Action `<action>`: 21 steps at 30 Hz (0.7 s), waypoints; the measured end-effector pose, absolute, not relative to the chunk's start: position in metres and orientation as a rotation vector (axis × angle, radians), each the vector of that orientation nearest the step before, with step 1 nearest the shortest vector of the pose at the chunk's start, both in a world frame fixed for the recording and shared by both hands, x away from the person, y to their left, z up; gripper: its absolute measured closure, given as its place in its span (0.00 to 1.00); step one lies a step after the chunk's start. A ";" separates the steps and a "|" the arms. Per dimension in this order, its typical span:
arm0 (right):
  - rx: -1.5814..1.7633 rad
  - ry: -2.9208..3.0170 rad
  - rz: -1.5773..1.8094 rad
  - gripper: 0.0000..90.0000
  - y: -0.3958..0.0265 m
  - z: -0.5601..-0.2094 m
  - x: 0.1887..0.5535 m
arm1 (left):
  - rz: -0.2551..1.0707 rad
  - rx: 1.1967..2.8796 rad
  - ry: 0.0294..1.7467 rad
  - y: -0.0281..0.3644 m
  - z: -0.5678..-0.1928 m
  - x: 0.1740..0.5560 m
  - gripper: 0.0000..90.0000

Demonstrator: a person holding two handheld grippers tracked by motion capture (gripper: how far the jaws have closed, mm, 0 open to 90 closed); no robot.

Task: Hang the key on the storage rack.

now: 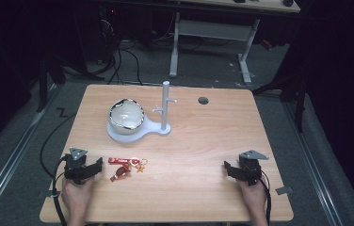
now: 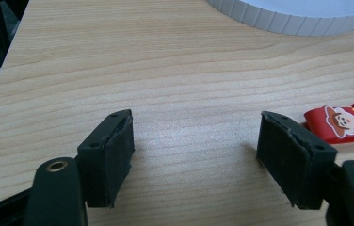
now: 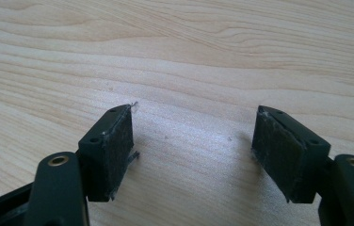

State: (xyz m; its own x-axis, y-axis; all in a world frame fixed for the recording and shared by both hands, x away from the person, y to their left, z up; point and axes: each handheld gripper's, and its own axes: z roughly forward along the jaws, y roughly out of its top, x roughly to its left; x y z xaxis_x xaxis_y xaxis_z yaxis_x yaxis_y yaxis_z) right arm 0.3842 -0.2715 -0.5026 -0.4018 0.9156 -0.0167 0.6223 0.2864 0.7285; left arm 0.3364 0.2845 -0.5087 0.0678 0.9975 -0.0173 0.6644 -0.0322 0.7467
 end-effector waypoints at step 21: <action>1.379 2.125 0.905 0.33 -0.271 -0.503 0.384 | 0.703 1.777 1.642 0.283 -0.508 0.337 0.26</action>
State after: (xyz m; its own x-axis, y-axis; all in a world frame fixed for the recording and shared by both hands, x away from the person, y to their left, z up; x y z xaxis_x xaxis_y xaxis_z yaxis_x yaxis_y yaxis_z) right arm 0.3845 -0.2715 -0.5025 -0.4007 0.9160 -0.0173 0.6226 0.2861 0.7283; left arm 0.3372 0.2830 -0.5083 0.0891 0.9958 -0.0230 0.6709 -0.0430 0.7403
